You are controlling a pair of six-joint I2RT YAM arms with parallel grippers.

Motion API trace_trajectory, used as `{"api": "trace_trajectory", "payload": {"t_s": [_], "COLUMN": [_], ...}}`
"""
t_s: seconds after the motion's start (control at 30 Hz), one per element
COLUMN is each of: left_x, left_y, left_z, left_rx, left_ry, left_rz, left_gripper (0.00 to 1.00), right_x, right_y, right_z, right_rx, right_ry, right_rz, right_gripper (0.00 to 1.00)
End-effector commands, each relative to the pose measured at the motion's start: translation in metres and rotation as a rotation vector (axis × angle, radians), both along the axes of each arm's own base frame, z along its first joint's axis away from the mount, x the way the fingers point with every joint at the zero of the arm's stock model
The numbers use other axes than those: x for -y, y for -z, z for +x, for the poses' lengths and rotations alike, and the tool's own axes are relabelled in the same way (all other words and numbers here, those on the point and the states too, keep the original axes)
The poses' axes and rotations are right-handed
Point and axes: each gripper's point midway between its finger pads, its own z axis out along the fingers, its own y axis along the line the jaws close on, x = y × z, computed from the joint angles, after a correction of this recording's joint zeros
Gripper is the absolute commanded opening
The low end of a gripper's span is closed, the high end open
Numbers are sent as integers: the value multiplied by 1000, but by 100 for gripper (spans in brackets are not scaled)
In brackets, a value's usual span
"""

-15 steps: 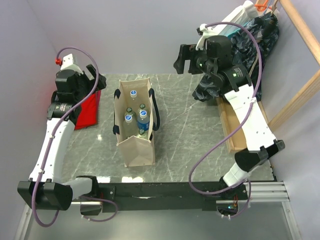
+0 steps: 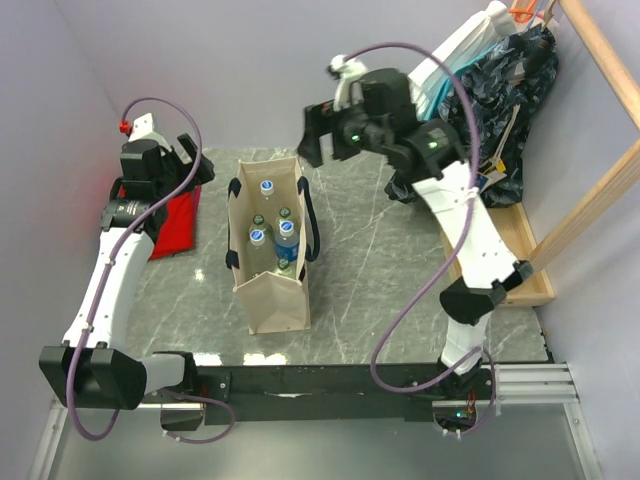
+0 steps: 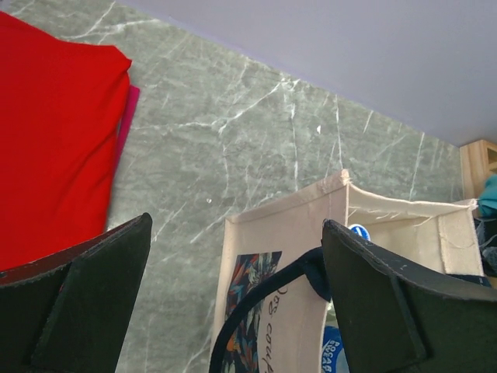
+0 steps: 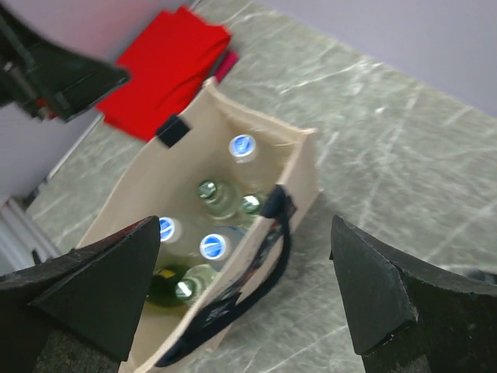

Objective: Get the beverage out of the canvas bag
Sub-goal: Take out the drink from the canvas bag.

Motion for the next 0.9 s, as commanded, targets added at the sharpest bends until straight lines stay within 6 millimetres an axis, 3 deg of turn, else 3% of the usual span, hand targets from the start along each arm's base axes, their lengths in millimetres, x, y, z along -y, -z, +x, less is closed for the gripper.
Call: {"api": "trace_trajectory", "payload": {"t_s": [0.0, 0.1, 0.4, 0.6, 0.87], "left_x": [0, 6, 14, 19, 33], "left_y": [-1, 9, 33, 46, 66], "left_z": [3, 7, 13, 17, 22], "left_rx": [30, 25, -1, -16, -54], "left_ry": [-5, 15, 29, 42, 79], "left_rz": [-4, -28, -51, -63, -98], "left_gripper": [96, 96, 96, 97, 96], "right_x": [-31, -45, -72, -94, -115], "right_y": [21, 36, 52, 74, 100], "right_z": [-13, -13, -8, -8, -1], "right_rx": [-22, -33, -18, -26, -5], "right_ry": [-75, -81, -108, -150, -148], "right_rz": [-69, -101, -105, -145, -198], "right_gripper": [96, 92, 89, 83, 83]}}
